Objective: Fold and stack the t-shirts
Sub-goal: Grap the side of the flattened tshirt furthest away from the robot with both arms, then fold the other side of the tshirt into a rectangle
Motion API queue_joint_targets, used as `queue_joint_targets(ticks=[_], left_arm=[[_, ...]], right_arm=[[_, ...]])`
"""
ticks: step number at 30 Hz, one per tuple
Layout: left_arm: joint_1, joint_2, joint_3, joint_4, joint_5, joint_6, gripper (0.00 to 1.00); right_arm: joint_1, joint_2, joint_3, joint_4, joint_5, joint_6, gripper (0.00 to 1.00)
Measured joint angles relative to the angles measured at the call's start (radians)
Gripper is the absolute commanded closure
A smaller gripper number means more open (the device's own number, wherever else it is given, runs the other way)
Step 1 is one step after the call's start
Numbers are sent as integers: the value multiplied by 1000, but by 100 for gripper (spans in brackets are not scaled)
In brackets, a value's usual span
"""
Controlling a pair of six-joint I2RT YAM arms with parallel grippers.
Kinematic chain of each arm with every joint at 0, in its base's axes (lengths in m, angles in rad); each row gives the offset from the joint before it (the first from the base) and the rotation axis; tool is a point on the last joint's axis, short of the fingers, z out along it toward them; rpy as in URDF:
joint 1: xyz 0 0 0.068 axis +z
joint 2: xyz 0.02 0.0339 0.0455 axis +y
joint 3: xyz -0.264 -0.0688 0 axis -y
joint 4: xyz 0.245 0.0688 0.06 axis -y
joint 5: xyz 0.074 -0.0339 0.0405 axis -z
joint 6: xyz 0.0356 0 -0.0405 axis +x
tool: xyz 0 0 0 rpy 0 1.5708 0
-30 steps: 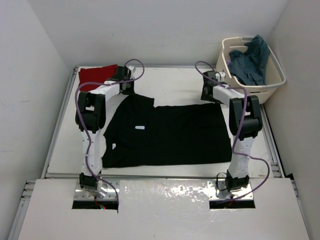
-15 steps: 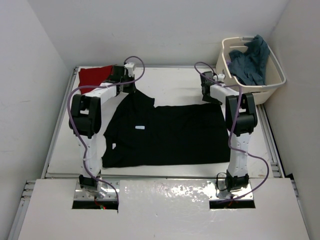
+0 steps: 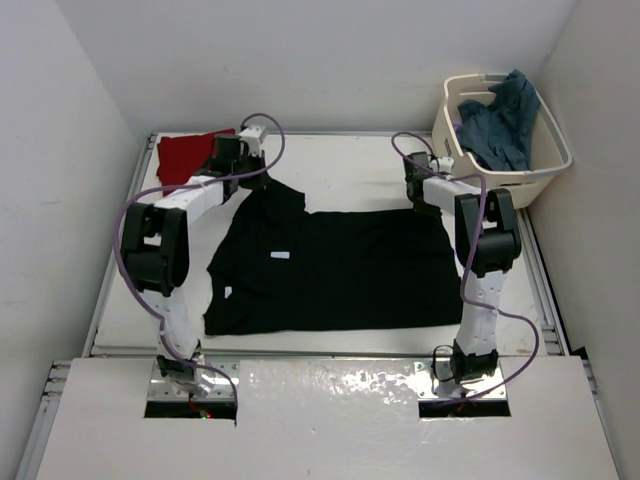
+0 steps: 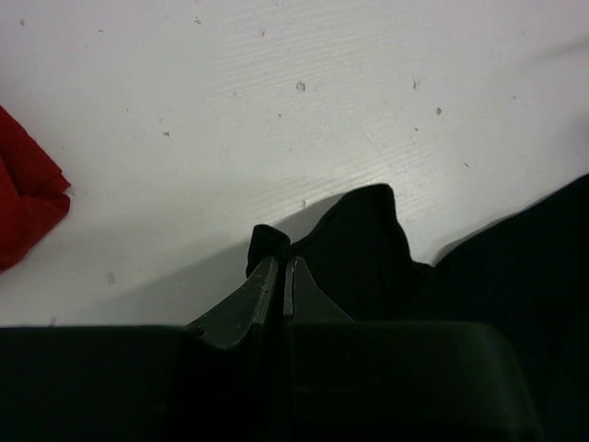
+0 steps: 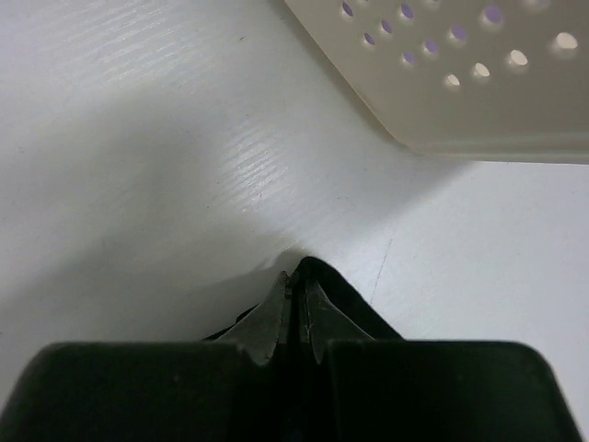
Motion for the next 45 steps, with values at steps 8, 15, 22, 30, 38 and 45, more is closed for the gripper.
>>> queue_joint_targets(ticks=[8,15,22,30,38,45], left_arm=[[-4,-163,-163,78,7,-18,100],[-42,-334,-347,100,-70,-77,100],[-103,-613,-562,92,-156,-180,100],[-181,-807,-773,11,-228,-391,100],[-182,-1085,-890,-225,-395,-637,100],[-182,-1162,-897,-335,-475,-727,100]], right_arm=[[0,-86,-60,55,4,-45,100],[0,-264,-229,121,-16,-69,100],[0,-401,-404,154,-46,-79,100],[0,-531,-537,145,-56,-84,100],[0,-620,-592,117,-58,-100,100],[0,-700,-670,92,-61,-101,100]])
